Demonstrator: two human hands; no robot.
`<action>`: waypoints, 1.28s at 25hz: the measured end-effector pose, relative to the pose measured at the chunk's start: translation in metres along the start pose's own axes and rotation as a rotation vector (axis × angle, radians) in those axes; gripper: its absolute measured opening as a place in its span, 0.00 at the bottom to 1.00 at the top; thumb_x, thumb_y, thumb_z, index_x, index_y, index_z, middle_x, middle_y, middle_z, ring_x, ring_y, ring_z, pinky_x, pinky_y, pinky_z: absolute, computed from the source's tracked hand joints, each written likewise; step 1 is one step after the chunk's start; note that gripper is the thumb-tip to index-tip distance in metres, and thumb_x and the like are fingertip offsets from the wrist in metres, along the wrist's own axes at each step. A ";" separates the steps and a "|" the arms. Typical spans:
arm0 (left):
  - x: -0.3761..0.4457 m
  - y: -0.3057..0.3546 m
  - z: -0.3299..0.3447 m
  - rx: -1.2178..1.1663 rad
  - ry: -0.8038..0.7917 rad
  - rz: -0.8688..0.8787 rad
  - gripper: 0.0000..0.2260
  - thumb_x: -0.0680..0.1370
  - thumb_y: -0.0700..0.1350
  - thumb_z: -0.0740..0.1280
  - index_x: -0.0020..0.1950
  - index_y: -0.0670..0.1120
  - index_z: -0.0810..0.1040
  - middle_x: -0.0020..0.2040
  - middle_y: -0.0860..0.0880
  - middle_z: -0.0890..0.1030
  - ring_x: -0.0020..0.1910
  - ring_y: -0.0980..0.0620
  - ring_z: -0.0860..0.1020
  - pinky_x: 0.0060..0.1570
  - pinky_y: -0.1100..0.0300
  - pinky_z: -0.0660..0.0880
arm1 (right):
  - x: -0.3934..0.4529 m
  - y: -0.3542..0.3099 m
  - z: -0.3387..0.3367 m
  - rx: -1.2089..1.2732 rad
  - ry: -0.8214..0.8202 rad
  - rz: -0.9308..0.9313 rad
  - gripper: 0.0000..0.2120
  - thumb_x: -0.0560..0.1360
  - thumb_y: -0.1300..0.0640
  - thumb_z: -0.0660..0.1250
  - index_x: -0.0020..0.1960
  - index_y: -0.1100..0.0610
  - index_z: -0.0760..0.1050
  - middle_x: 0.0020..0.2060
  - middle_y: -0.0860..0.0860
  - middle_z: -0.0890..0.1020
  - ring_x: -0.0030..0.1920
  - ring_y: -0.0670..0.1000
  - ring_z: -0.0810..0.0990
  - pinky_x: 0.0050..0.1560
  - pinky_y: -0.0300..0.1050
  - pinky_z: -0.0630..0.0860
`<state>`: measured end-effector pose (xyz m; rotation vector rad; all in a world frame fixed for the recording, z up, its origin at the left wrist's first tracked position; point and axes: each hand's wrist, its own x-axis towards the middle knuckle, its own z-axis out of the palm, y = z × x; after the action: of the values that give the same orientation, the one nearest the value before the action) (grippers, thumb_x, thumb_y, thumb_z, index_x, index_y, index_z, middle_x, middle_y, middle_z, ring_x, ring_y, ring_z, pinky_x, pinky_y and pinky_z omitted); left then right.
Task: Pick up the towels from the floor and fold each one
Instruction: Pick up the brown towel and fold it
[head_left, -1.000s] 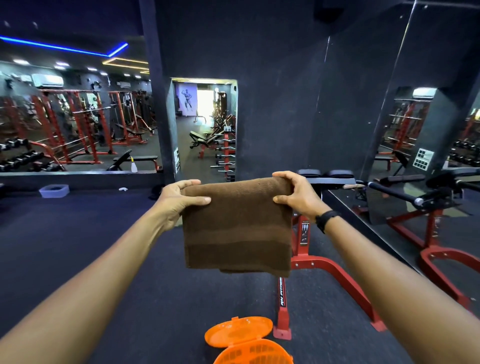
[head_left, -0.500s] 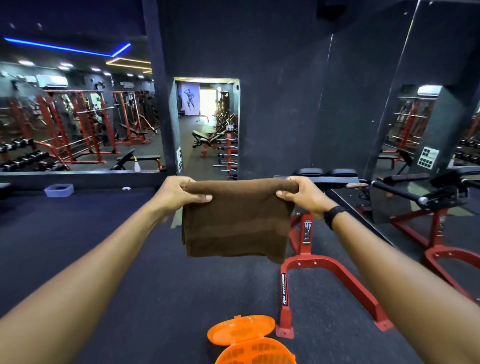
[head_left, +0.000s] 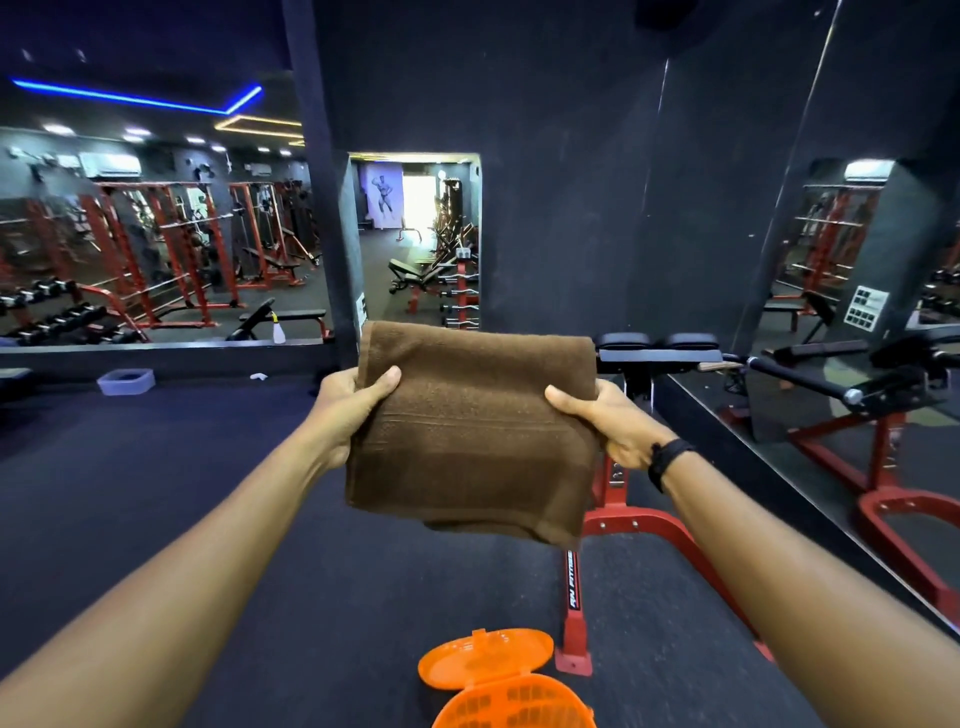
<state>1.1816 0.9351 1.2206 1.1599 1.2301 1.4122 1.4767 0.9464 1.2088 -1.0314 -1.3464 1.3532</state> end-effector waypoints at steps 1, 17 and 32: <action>0.000 -0.001 0.001 -0.028 0.017 -0.030 0.04 0.76 0.45 0.70 0.47 0.45 0.81 0.42 0.48 0.83 0.40 0.52 0.81 0.35 0.62 0.77 | -0.002 0.001 0.000 0.031 -0.014 0.021 0.17 0.74 0.56 0.70 0.61 0.60 0.75 0.53 0.54 0.83 0.51 0.51 0.83 0.48 0.42 0.81; -0.019 -0.057 0.024 0.119 0.085 -0.232 0.05 0.77 0.44 0.69 0.49 0.44 0.78 0.46 0.47 0.81 0.44 0.52 0.79 0.45 0.58 0.76 | 0.005 0.041 -0.031 -0.204 0.012 -0.035 0.11 0.75 0.60 0.69 0.56 0.55 0.75 0.56 0.55 0.81 0.57 0.52 0.80 0.61 0.48 0.76; 0.027 -0.332 0.006 0.791 -0.294 -0.371 0.26 0.72 0.50 0.74 0.66 0.43 0.73 0.60 0.45 0.78 0.56 0.48 0.78 0.54 0.58 0.72 | 0.053 0.294 -0.041 -0.825 -0.052 0.343 0.15 0.72 0.55 0.73 0.56 0.57 0.75 0.49 0.53 0.83 0.51 0.53 0.81 0.53 0.46 0.75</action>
<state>1.1994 0.9941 0.8929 1.4811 1.7321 0.4415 1.4899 1.0178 0.9162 -1.8473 -1.8881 1.0539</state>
